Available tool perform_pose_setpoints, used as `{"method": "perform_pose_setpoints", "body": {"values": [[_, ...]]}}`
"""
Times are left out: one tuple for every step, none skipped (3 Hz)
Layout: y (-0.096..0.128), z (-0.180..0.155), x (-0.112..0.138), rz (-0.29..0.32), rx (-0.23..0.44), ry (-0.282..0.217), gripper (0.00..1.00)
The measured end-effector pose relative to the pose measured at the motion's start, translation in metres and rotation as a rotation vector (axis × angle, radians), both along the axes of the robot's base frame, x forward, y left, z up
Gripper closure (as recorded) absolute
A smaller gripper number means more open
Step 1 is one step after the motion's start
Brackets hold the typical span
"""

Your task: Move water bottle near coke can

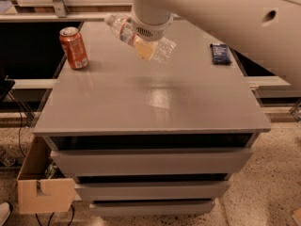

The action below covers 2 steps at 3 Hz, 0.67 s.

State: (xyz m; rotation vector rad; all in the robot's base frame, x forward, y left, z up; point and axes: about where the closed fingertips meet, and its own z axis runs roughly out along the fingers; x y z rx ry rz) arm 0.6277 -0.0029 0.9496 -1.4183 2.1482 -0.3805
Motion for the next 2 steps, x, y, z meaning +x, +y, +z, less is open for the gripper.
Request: {"method": "perform_pose_setpoints", "body": {"values": [[0.026, 0.002, 0.01, 0.145, -0.046, -0.037, 1.0], [0.054, -0.005, 0.011, 0.303, -0.07, -0.045, 1.0]]}}
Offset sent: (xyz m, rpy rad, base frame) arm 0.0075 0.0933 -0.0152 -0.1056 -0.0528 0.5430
